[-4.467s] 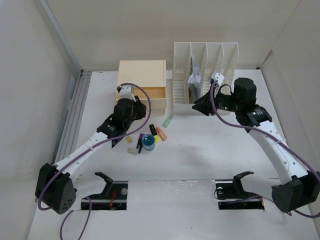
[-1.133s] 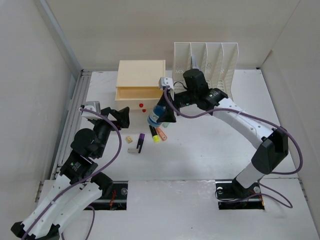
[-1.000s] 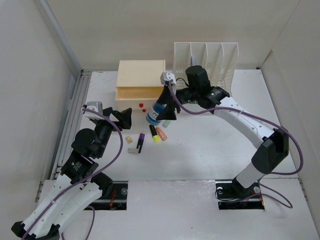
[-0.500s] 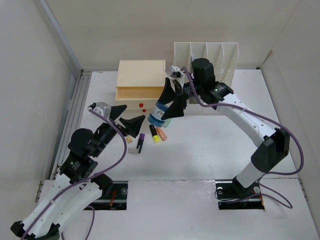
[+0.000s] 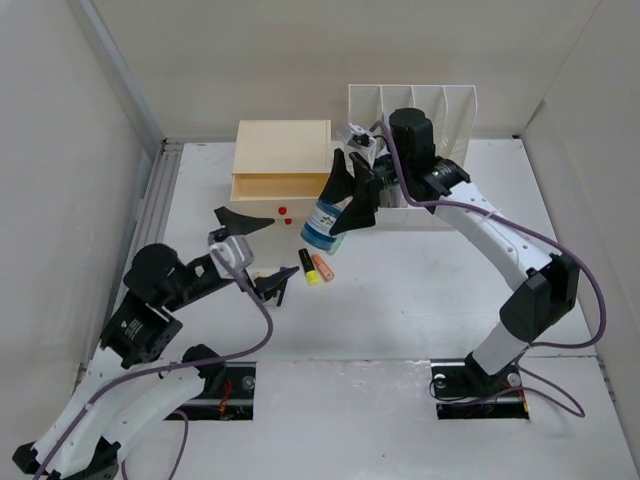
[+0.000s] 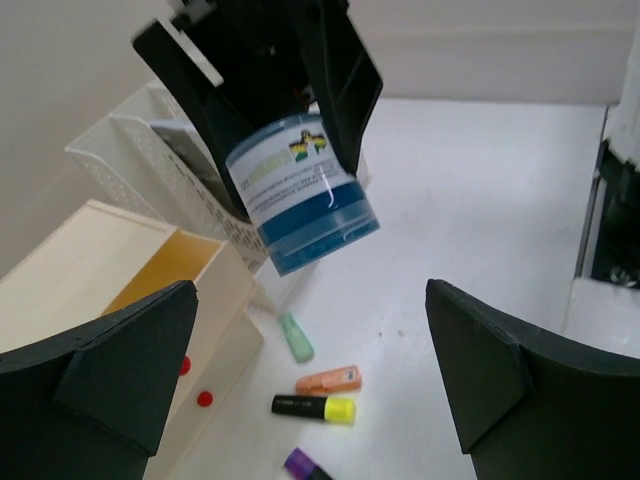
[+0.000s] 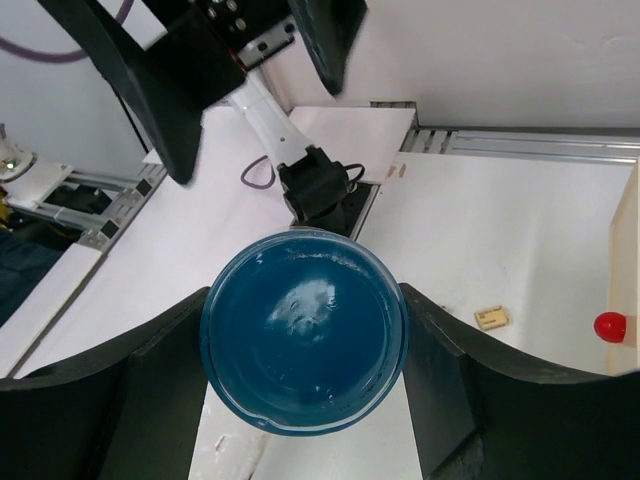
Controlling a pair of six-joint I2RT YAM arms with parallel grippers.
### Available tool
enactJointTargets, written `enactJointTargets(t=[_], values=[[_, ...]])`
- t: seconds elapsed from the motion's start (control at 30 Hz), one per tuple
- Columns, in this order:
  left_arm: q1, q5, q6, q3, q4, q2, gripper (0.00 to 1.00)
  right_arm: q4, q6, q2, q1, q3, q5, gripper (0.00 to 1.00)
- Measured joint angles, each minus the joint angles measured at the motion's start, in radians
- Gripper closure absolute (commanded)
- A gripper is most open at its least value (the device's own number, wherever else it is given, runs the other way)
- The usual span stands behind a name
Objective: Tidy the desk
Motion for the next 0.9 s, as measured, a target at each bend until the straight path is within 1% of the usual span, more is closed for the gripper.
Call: enactJointTargets(t=[0.07,0.17,0.3,0.53,0.57,0.7,0.9], values=[[-0.011,-0.011,0.057,0.009,-0.042,0.046,0.03,-0.001,0.005,0.009,0.004,0.014,-0.001,1.0],[-0.056,-0.054,0.139,0.031,-0.121,0.101,0.03,-0.003,0.012,0.031,0.021,0.048,-0.005,1.0],[-0.102,-0.15,0.244,0.089,-0.195,0.143,0.03,-0.004,0.019,0.08,0.064,0.12,-0.007,1.0],[-0.11,-0.275,0.433,0.19,-0.269,0.08,0.03,-0.01,0.039,0.149,0.128,0.171,-0.012,1.0],[-0.111,-0.285,0.459,0.196,-0.277,0.062,0.04,-0.011,0.042,0.158,0.135,0.172,-0.011,1.0],[-0.111,-0.309,0.557,0.209,-0.315,0.007,0.04,-0.019,0.057,0.184,0.157,0.178,-0.012,1.0],[-0.127,-0.315,0.653,0.195,-0.388,-0.01,0.04,-0.021,0.075,0.209,0.195,0.202,-0.011,1.0]])
